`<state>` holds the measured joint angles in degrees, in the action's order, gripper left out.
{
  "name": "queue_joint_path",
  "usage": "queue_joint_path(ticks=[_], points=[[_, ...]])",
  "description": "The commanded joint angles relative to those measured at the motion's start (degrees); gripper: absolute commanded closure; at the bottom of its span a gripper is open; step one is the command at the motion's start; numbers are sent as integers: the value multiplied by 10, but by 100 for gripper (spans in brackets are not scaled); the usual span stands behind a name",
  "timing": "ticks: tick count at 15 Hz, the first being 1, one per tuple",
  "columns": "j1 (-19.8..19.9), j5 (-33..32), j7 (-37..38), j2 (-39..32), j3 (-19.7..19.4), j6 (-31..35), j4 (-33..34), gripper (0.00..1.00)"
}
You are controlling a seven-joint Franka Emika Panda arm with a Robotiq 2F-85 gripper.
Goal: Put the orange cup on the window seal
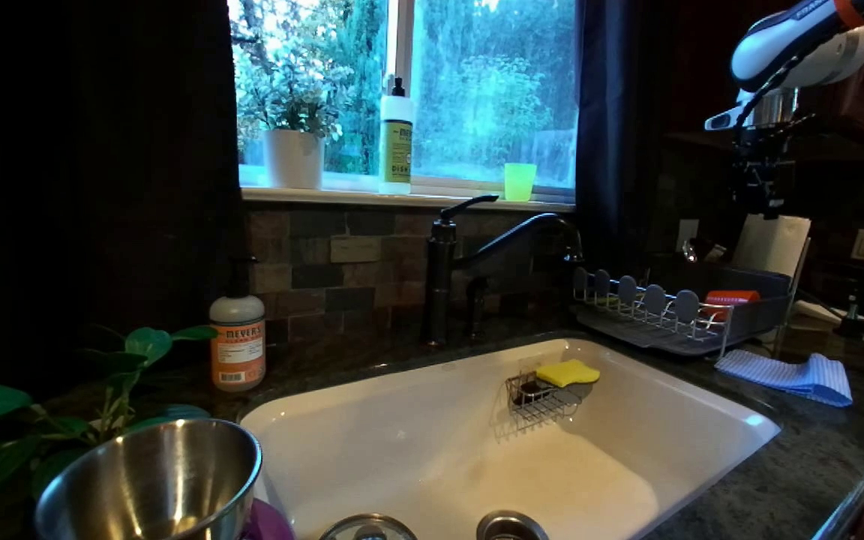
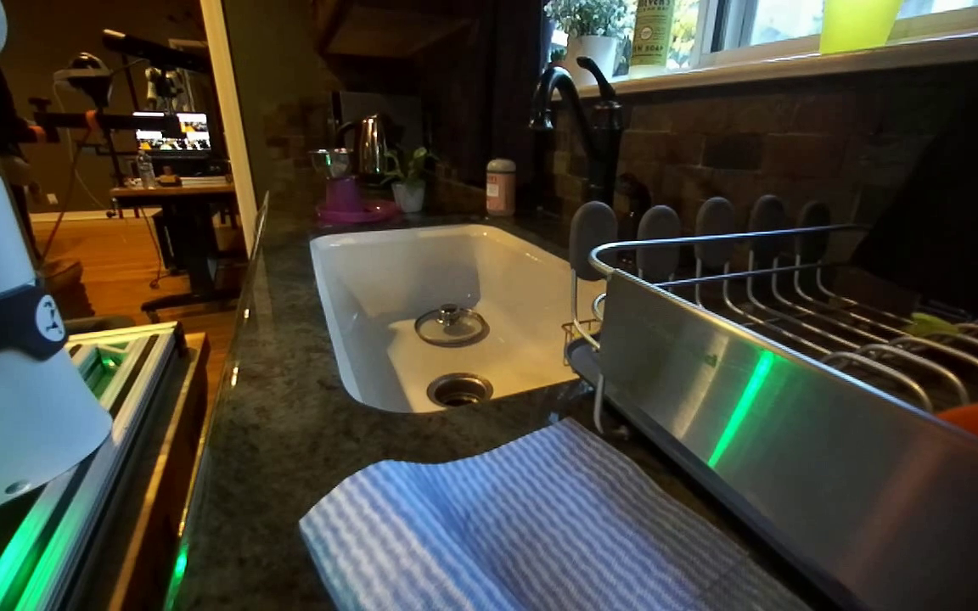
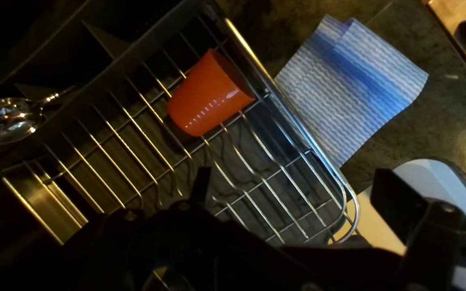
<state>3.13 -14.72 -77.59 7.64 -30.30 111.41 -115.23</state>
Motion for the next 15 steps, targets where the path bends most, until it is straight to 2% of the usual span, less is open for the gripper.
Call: queue_joint_path(ticks=[1, 3, 5, 7, 10, 12, 13, 14, 15], points=[[45, 16, -34, -19, 36, 0, 13, 0], [46, 22, -55, -39, 32, -1, 26, 0], [62, -50, -38, 3, 61, 99, -31, 0], [81, -76, -40, 12, 76, 180, -79, 0], [96, -50, -64, 17, 84, 252, -153, 0], [101, -23, -117, 21, 80, 265, -186, 0], [105, -19, -116, 25, 80, 263, -192, 0], [106, -2, -108, 33, 84, 230, -192, 0], [108, -24, -90, 0, 90, 248, -168, 0]])
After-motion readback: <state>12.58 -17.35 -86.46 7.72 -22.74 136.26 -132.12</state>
